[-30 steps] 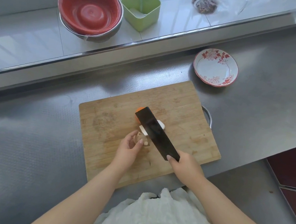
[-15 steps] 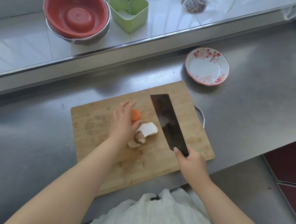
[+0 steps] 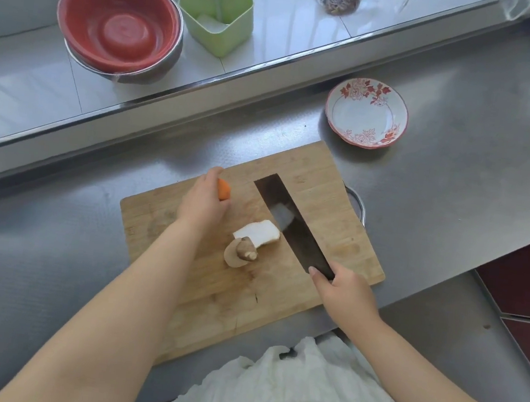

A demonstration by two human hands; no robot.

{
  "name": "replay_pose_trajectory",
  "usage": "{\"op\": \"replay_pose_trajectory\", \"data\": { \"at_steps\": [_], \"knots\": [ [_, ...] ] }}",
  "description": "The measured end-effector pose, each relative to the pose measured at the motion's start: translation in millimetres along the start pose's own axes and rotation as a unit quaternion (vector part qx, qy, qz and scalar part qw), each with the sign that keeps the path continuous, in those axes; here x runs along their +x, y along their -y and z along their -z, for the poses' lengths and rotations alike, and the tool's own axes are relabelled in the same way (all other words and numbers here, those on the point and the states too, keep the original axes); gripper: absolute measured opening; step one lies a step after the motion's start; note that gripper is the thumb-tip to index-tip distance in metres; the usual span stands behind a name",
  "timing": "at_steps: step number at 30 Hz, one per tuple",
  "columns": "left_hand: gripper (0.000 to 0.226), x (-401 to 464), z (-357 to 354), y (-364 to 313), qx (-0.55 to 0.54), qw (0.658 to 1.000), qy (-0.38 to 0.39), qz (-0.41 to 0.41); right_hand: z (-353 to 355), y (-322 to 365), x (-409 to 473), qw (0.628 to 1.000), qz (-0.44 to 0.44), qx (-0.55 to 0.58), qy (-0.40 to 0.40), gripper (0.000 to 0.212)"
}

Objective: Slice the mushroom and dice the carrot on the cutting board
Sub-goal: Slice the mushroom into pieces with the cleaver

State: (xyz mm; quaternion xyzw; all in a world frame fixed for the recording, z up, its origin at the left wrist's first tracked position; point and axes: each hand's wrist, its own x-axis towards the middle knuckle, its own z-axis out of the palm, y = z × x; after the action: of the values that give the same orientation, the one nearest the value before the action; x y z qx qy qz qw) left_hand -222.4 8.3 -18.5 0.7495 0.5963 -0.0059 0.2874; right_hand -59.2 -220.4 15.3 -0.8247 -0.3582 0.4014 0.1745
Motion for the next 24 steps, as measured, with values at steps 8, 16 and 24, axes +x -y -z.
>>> {"op": "replay_pose_trajectory", "data": {
  "at_steps": [8,16,24],
  "knots": [
    [0.063,-70,-25,0,-0.034,0.976,-0.101,-0.189,6,-2,12,1.0,-0.022,0.021,-0.004,0.023],
    [0.077,-86,-61,3,0.038,0.99,0.003,-0.138,9,-2,21,0.999,-0.029,0.011,0.022,0.016],
    [0.037,-89,-38,15,-0.437,0.883,-0.112,0.13,17,-1,27,0.999,-0.018,-0.011,0.05,0.018]
  ]
}}
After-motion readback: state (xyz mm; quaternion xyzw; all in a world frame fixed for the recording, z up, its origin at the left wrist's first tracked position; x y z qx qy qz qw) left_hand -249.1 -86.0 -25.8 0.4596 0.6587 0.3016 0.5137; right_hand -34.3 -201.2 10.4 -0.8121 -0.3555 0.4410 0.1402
